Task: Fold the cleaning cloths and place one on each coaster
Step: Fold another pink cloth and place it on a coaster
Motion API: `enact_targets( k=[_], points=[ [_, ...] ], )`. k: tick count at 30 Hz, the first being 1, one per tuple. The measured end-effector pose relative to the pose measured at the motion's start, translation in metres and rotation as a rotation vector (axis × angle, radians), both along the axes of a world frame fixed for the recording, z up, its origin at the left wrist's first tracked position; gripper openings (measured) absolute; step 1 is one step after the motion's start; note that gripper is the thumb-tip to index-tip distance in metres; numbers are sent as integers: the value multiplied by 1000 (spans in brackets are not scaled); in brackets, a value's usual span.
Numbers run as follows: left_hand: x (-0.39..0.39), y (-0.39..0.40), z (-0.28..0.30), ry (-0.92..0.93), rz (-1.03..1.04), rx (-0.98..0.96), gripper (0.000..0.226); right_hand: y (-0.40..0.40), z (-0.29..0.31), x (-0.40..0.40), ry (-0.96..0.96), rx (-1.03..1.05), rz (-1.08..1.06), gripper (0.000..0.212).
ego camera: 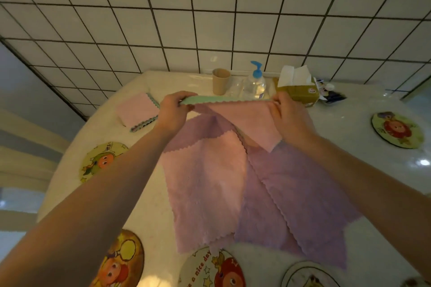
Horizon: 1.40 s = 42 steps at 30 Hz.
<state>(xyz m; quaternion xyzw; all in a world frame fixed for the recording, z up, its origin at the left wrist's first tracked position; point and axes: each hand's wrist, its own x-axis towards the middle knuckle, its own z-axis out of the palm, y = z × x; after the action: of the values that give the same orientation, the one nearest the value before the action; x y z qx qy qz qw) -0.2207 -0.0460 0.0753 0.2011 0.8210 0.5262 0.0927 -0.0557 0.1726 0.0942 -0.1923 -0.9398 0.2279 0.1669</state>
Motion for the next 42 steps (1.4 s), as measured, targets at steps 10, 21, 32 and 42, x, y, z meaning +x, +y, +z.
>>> enact_targets(
  k=[10,21,32,42],
  points=[
    [22,-182,48,377,257,-244,31,-131,23,-23,211,-108,293,11],
    [152,-396,-71,248,-59,-490,33,-298,-80,95,-407,-157,415,22],
    [238,-462,-143,-28,-295,-584,47,-355,-132,203,-529,-154,363,26],
    [155,-431,-123,-591,245,-148,30,-327,-127,105,-152,-527,-48,2]
  ],
)
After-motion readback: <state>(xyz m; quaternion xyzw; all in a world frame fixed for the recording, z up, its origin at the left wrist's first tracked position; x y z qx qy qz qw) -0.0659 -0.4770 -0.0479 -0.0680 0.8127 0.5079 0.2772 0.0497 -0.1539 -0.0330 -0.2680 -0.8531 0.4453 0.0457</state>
